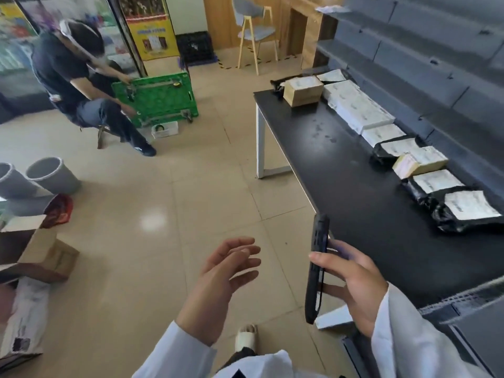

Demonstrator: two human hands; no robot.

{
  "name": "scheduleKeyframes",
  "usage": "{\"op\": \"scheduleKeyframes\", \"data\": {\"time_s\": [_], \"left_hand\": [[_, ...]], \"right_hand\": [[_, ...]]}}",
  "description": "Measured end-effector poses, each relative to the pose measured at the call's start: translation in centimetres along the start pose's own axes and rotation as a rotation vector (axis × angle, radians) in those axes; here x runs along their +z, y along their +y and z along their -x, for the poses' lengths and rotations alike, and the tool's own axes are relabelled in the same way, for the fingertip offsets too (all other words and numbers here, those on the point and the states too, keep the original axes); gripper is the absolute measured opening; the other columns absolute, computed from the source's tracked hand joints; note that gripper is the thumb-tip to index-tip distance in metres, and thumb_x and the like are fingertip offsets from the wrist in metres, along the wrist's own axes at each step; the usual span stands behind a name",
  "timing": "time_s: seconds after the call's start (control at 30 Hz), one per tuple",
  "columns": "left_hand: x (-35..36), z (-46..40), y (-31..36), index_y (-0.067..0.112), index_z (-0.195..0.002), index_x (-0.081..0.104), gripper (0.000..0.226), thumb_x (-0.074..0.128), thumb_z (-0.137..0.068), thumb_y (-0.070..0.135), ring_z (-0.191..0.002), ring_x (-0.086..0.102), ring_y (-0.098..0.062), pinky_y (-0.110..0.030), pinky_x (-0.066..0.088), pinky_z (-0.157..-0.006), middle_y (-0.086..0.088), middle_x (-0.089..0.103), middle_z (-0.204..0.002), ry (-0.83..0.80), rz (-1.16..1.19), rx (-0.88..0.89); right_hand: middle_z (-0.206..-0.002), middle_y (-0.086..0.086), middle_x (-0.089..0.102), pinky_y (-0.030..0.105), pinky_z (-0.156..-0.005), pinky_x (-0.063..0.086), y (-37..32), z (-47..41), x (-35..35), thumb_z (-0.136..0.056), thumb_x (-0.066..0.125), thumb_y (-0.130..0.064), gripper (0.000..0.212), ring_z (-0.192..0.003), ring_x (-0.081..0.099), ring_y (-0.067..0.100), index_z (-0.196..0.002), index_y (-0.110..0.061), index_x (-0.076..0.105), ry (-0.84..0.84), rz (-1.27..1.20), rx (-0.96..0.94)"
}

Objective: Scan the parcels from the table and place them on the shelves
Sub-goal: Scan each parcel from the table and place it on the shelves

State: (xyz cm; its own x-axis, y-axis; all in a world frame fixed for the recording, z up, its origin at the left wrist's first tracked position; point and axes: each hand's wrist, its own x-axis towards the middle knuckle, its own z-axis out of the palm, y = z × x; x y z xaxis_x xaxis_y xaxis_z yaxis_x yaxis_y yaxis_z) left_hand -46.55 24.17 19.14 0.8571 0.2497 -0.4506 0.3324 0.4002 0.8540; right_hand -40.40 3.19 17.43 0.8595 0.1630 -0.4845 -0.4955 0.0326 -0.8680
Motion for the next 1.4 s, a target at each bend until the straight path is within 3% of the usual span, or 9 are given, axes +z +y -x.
{"op": "scheduleKeyframes", "data": {"time_s": [0.13, 0.4, 0.57, 0.83, 1.0, 1.1, 1.23, 1.33, 1.4], "left_hand": [[-0.8, -7.6, 4.8, 0.007, -0.105, 0.070, 0.020, 0.053, -0.095, 0.004, -0.092, 0.067, -0.024, -0.039, 0.053, -0.087, -0.014, 0.073, -0.106, -0.020, -0.014, -0.001], [2.8, -19.3, 7.8, 0.007, -0.105, 0.070, 0.019, 0.056, -0.094, 0.005, -0.090, 0.067, -0.023, -0.038, 0.054, -0.085, -0.013, 0.074, -0.106, -0.108, -0.124, -0.112], [5.6, -27.5, 11.5, 0.007, -0.105, 0.071, 0.020, 0.055, -0.093, 0.002, -0.089, 0.067, -0.023, -0.039, 0.053, -0.087, -0.013, 0.073, -0.105, -0.100, -0.238, -0.118], [12.0, -41.6, 18.2, 0.011, -0.105, 0.071, 0.020, 0.055, -0.094, 0.003, -0.092, 0.068, -0.022, -0.039, 0.054, -0.087, -0.010, 0.073, -0.105, -0.104, -0.395, 0.011], [15.2, -48.3, 18.5, 0.022, -0.107, 0.071, 0.021, 0.065, -0.090, 0.011, -0.104, 0.066, -0.019, -0.037, 0.053, -0.096, -0.005, 0.071, -0.110, -0.246, -0.587, -0.039], [17.6, -55.0, 18.6, 0.024, -0.110, 0.068, 0.023, 0.066, -0.090, 0.012, -0.103, 0.063, -0.016, -0.033, 0.049, -0.094, -0.005, 0.066, -0.115, -0.302, -0.734, -0.026], [22.1, -66.7, 19.4, 0.027, -0.112, 0.060, 0.029, 0.069, -0.088, 0.014, -0.097, 0.060, -0.014, -0.025, 0.046, -0.075, -0.005, 0.062, -0.122, -0.355, -0.950, 0.017], [26.5, -74.9, 20.9, 0.028, -0.126, 0.054, 0.046, 0.073, -0.085, 0.024, -0.112, 0.059, -0.021, -0.035, 0.052, -0.090, -0.001, 0.057, -0.129, -0.434, -1.073, 0.060], [29.7, -79.9, 22.0, 0.023, -0.134, 0.049, 0.055, 0.073, -0.084, 0.024, -0.107, 0.057, -0.020, -0.034, 0.050, -0.085, 0.004, 0.048, -0.129, -0.478, -1.157, 0.126]], "right_hand": [[-0.088, 0.004, 0.073, 0.043, -0.075, 0.058, -3.7, -4.5, 2.4, -0.081, 0.075, -0.010, 0.018, -0.082, 0.070, 0.019, -0.099, -0.013, 0.075, 0.071, -0.084, -0.064], [-0.096, 0.010, 0.073, 0.040, -0.068, 0.057, -6.3, -16.0, 2.0, -0.079, 0.079, -0.018, 0.022, -0.097, 0.068, 0.028, -0.100, -0.016, 0.077, 0.210, -0.180, 0.037], [-0.078, 0.002, 0.069, 0.040, -0.067, 0.054, -10.6, -25.4, 1.7, -0.081, 0.076, -0.012, 0.022, -0.081, 0.065, 0.022, -0.103, -0.010, 0.074, 0.227, -0.298, 0.053], [-0.076, 0.007, 0.064, 0.038, -0.068, 0.052, -19.6, -38.4, 1.1, -0.082, 0.075, -0.011, 0.017, -0.073, 0.064, 0.022, -0.099, -0.009, 0.071, 0.192, -0.401, 0.051], [-0.073, 0.003, 0.063, 0.035, -0.062, 0.051, -22.4, -42.5, -1.1, -0.082, 0.075, -0.011, 0.010, -0.064, 0.064, 0.017, -0.091, -0.014, 0.071, 0.248, -0.453, -0.006], [-0.068, 0.000, 0.065, 0.037, -0.066, 0.049, -23.0, -44.7, -2.7, -0.083, 0.074, -0.010, 0.012, -0.060, 0.065, 0.014, -0.094, -0.012, 0.072, 0.338, -0.517, -0.013], [-0.075, -0.002, 0.070, 0.037, -0.070, 0.051, -23.4, -47.4, -4.0, -0.085, 0.074, -0.012, 0.021, -0.068, 0.069, 0.015, -0.105, -0.012, 0.073, 0.506, -0.604, -0.008], [-0.084, 0.002, 0.074, 0.032, -0.061, 0.053, -24.3, -49.1, -3.9, -0.086, 0.073, -0.013, 0.025, -0.077, 0.072, 0.019, -0.111, -0.011, 0.072, 0.609, -0.645, 0.006], [-0.086, 0.003, 0.075, 0.032, -0.059, 0.054, -25.6, -50.4, -3.3, -0.086, 0.072, -0.013, 0.024, -0.076, 0.072, 0.019, -0.110, -0.010, 0.072, 0.674, -0.686, 0.014]]}}
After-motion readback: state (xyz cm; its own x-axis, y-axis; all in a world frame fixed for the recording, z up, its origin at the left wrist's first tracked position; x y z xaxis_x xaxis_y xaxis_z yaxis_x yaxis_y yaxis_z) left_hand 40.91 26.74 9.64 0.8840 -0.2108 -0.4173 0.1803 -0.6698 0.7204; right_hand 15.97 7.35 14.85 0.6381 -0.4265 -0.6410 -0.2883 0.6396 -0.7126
